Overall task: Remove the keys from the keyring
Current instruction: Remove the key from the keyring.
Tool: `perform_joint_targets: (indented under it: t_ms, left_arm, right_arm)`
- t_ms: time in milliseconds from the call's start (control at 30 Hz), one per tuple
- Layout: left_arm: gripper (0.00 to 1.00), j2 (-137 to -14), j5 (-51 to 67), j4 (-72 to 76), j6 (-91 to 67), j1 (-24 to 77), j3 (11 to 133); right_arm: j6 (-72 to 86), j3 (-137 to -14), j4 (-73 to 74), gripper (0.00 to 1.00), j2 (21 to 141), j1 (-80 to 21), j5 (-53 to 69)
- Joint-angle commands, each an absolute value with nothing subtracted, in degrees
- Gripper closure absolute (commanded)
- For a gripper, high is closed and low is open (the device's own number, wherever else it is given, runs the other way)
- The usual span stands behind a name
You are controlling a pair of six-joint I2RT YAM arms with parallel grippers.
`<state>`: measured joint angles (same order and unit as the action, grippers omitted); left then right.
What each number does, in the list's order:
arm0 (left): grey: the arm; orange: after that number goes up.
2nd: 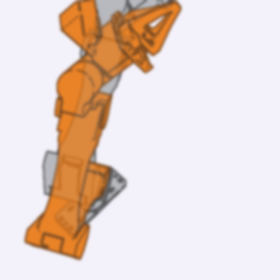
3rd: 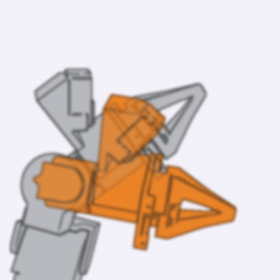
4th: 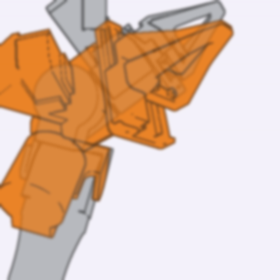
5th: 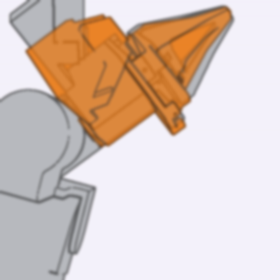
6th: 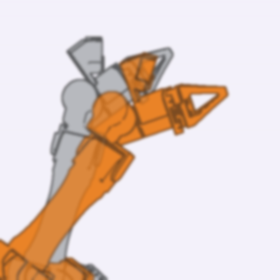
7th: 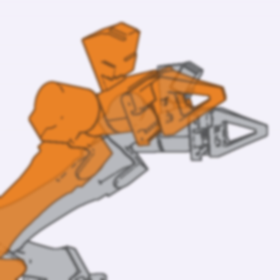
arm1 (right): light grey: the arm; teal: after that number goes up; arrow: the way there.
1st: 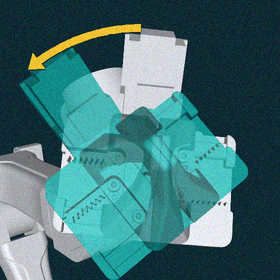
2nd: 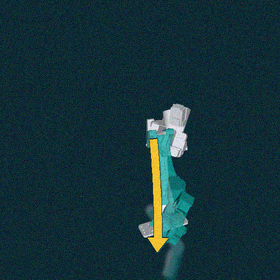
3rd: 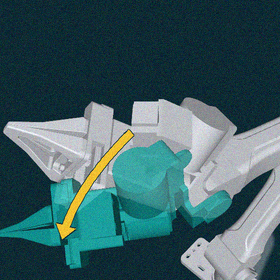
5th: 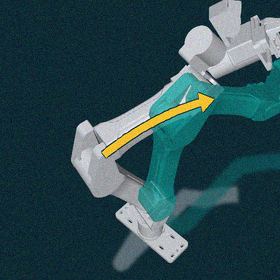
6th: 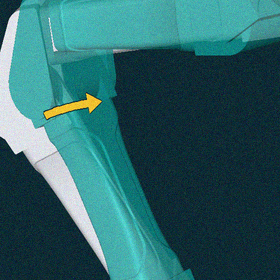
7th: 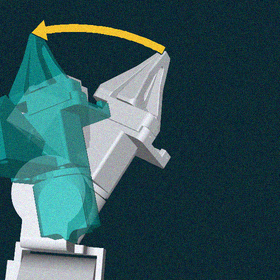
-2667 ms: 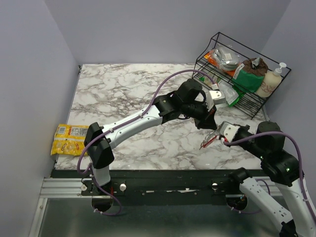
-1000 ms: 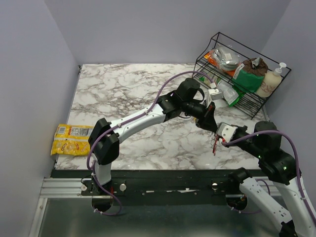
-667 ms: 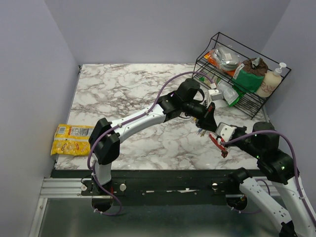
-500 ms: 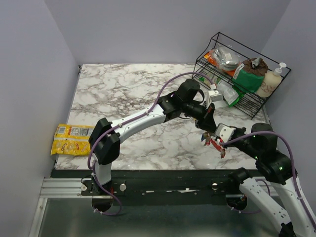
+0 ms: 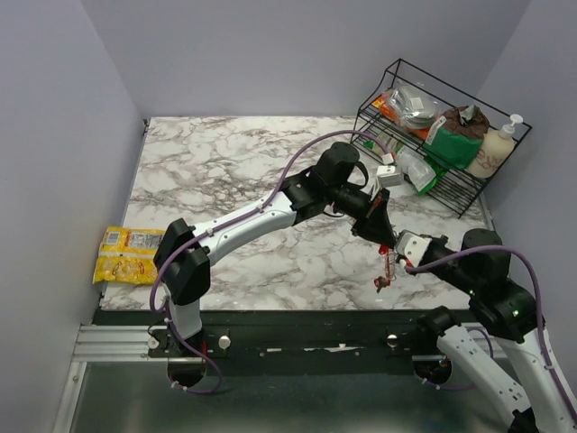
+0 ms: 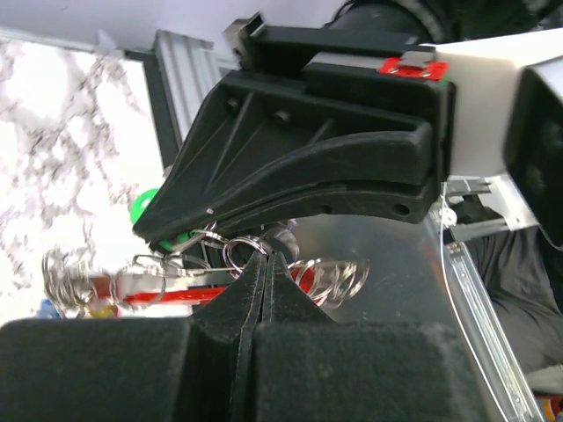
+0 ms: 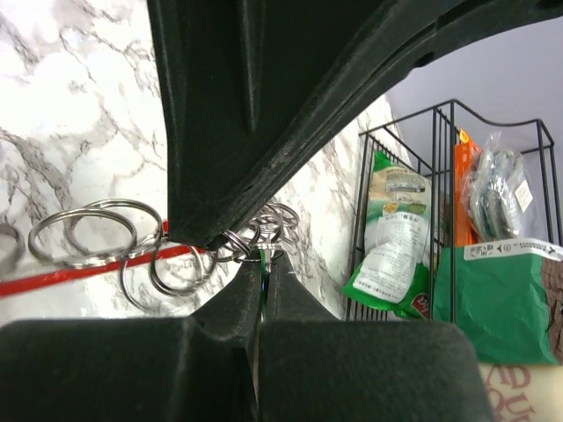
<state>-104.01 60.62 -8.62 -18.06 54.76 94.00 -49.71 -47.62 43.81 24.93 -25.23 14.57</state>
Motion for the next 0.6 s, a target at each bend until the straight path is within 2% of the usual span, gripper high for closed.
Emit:
perform_joint_targets:
  t_ms: [0,267,567]
  left_arm:
    - [1.00,-100.64,71.19,-1.33,-22.84,55.55,91.94]
    - [1.00,-100.99,73.47,8.51,-30.05,56.25,88.51]
    - [1.00,-101.95,74.36,10.19,-31.73,57.22,87.98]
  right_arm:
    - [-51.24,-46.84,43.51,0.99,23.91,-24.52,17.04]
    - [-51.94,-50.54,43.60,0.99,26.10,-24.43,19.07]
    - [-51.06,-51.33,38.41,0.99,26.54,-24.43,12.66]
